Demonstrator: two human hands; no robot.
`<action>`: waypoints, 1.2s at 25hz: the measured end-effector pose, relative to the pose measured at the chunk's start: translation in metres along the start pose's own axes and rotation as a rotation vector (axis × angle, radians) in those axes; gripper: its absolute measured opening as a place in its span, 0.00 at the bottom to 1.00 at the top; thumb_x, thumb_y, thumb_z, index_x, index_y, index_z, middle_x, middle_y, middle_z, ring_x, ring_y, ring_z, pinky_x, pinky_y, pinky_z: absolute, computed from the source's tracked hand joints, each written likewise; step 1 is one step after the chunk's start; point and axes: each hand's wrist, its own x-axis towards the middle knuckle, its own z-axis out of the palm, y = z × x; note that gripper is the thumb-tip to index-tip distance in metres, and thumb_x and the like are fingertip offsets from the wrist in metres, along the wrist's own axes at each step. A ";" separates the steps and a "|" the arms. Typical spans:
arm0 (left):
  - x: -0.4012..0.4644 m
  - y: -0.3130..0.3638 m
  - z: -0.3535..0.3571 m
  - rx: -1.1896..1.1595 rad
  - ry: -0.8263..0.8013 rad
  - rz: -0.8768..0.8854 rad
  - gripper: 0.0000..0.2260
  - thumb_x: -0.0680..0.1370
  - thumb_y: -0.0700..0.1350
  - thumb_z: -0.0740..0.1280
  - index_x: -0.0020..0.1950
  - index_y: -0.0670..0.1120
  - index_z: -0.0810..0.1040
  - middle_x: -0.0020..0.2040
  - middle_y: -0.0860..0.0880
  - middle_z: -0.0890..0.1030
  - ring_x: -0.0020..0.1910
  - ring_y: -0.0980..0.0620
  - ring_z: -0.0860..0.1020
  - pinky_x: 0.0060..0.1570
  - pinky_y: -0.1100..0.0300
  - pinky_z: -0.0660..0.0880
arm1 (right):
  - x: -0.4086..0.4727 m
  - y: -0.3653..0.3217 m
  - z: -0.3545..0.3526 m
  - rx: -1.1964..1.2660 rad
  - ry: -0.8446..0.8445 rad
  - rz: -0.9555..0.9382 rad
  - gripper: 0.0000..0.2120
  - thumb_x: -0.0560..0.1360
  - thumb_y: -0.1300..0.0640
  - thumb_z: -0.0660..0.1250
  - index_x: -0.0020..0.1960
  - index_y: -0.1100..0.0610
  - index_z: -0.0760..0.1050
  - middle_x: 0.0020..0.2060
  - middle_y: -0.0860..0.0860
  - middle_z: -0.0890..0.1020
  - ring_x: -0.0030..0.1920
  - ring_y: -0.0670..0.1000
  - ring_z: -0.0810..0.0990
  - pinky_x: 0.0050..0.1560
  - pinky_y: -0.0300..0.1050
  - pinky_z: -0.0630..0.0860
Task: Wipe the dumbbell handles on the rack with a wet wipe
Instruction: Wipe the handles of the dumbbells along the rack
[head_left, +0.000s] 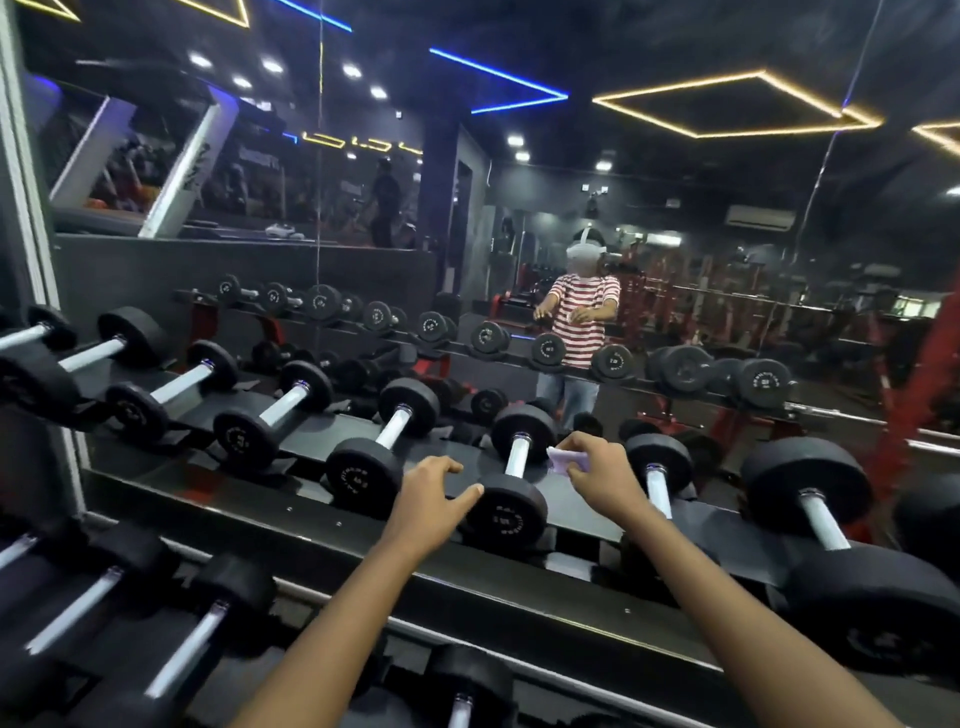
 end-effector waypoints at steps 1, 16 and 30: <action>0.003 0.002 0.014 0.008 0.011 -0.008 0.18 0.74 0.50 0.70 0.59 0.42 0.77 0.59 0.47 0.77 0.60 0.52 0.74 0.57 0.65 0.68 | 0.007 0.012 0.000 -0.007 -0.013 -0.016 0.10 0.71 0.69 0.61 0.47 0.61 0.78 0.40 0.51 0.80 0.40 0.52 0.77 0.36 0.38 0.72; 0.032 -0.012 0.106 0.079 0.039 -0.124 0.24 0.73 0.55 0.70 0.65 0.44 0.73 0.59 0.51 0.76 0.59 0.55 0.74 0.57 0.68 0.68 | 0.094 0.076 0.075 -0.049 -0.229 -0.359 0.14 0.68 0.71 0.66 0.48 0.59 0.84 0.47 0.53 0.84 0.50 0.55 0.80 0.54 0.46 0.75; 0.035 -0.020 0.134 0.004 0.161 -0.199 0.36 0.71 0.60 0.71 0.73 0.44 0.66 0.72 0.49 0.68 0.72 0.57 0.63 0.67 0.71 0.57 | 0.115 0.096 0.105 -0.101 -0.463 -0.646 0.11 0.72 0.67 0.65 0.48 0.55 0.83 0.46 0.48 0.80 0.47 0.49 0.79 0.47 0.45 0.76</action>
